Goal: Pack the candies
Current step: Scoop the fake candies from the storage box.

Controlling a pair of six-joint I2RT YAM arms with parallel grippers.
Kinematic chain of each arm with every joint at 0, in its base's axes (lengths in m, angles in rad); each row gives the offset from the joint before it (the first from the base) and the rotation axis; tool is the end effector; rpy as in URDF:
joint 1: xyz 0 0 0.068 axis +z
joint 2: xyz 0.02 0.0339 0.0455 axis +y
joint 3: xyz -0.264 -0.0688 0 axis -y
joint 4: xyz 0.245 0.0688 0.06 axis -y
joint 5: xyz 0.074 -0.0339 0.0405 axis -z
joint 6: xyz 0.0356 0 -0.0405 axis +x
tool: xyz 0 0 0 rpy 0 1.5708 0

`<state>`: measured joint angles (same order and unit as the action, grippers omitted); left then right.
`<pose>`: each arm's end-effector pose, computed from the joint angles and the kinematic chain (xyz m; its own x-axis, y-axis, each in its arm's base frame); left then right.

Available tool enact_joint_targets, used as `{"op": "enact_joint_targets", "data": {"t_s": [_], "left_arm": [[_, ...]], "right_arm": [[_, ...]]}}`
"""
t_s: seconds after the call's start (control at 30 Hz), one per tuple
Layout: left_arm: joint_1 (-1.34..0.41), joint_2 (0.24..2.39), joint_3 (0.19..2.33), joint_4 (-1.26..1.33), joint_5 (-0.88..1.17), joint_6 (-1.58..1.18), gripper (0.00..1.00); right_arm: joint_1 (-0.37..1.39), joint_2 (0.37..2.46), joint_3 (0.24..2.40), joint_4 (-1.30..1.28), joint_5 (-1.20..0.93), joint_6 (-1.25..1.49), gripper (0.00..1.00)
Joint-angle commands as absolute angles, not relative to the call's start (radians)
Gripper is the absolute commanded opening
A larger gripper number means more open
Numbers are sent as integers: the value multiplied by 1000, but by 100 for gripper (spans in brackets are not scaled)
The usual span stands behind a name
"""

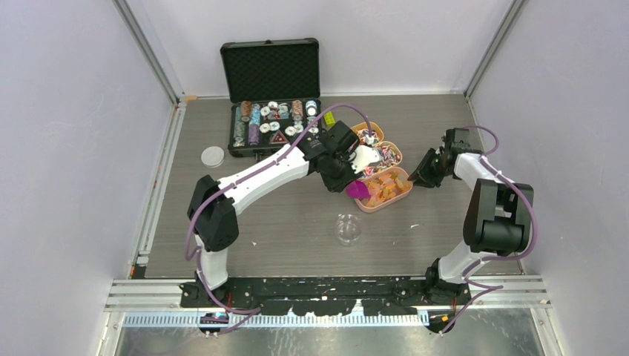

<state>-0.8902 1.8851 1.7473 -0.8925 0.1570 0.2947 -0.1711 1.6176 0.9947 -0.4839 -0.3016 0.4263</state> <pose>0.2529 -0.3211 0.2967 -0.2786 0.8000 -0.5313 0.9397 0.3413 0.0212 0.3119 -0.0432 0.1864 -0.7893 0.5371 -0.2976 0.3931 0.8144 0.4269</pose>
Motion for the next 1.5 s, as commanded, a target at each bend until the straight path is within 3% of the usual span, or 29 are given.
{"op": "enact_joint_targets", "data": {"t_s": [0.0, 0.47, 1.47], "left_arm": [[-896, 1898, 1790, -894, 166, 290, 0], [-906, 1882, 1685, -762, 210, 250, 0], [-914, 1820, 1413, -455, 165, 239, 0]], "right_arm": [[-151, 1638, 1003, -484, -314, 394, 30], [-140, 1605, 938, -445, -267, 456, 11], [-140, 1553, 909, -423, -284, 460, 5]]}}
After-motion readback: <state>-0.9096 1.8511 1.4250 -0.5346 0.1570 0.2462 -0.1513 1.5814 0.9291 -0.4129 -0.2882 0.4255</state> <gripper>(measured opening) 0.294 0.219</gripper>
